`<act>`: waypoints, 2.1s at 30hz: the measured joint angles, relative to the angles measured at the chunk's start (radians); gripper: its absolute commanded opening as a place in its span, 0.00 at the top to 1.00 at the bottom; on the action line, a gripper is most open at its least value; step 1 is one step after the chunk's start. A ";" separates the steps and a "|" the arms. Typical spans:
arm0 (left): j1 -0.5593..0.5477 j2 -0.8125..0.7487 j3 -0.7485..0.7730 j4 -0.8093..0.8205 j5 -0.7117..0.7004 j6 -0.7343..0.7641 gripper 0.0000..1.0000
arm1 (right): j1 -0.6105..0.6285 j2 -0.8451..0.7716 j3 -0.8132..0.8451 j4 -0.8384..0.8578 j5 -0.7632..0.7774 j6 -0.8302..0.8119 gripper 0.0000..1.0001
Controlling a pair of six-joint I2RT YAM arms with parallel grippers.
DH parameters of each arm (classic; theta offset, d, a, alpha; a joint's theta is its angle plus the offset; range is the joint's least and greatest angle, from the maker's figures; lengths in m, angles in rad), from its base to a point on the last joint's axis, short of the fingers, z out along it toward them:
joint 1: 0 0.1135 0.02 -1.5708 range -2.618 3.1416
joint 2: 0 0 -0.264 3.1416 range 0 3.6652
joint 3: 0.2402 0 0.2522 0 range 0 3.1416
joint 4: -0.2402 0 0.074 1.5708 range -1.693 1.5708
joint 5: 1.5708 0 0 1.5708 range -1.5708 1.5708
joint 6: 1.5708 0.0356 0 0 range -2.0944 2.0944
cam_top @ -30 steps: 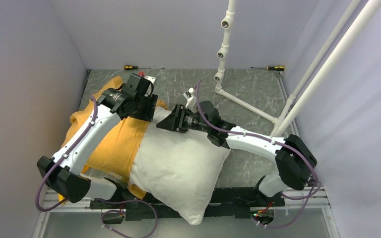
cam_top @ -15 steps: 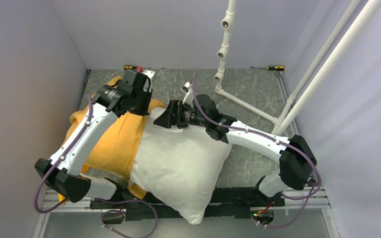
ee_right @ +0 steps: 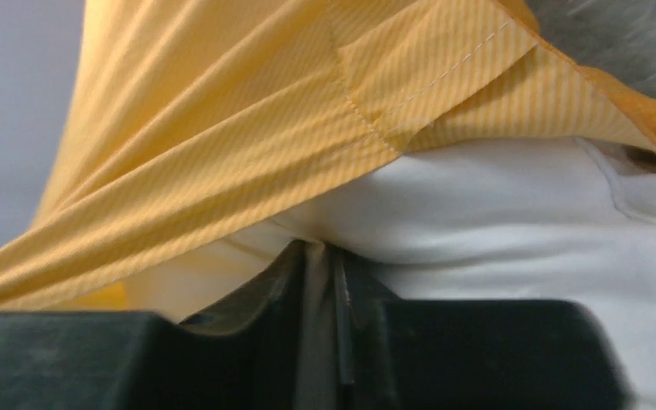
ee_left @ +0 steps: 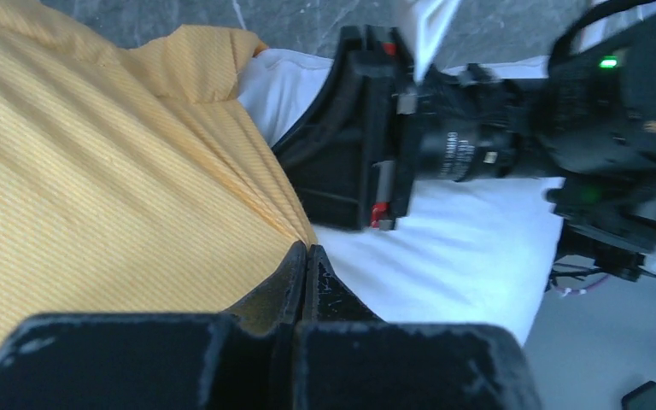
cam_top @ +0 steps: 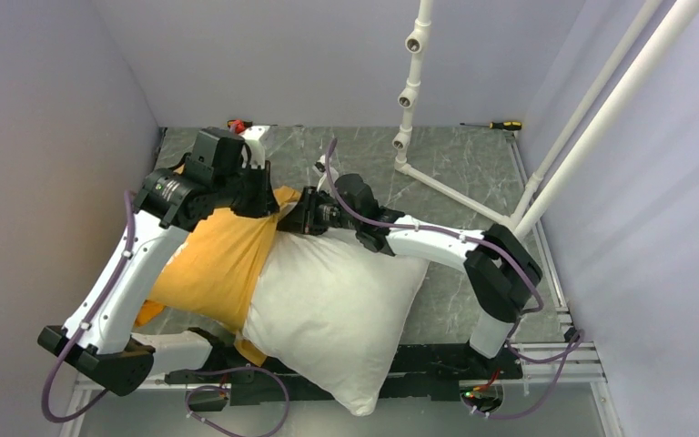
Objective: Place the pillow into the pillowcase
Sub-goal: Stuff the pillow into the pillowcase.
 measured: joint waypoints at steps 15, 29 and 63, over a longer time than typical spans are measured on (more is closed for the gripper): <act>-0.028 -0.035 0.165 0.150 0.234 -0.117 0.92 | 0.010 -0.096 -0.078 0.172 -0.013 0.125 1.00; -0.031 0.016 -0.063 -0.093 -0.112 0.121 0.26 | 0.016 -0.121 -0.143 0.166 0.029 0.128 1.00; -0.287 0.111 0.284 -0.195 -0.146 0.085 1.00 | 0.009 -0.132 -0.141 0.269 -0.035 0.213 1.00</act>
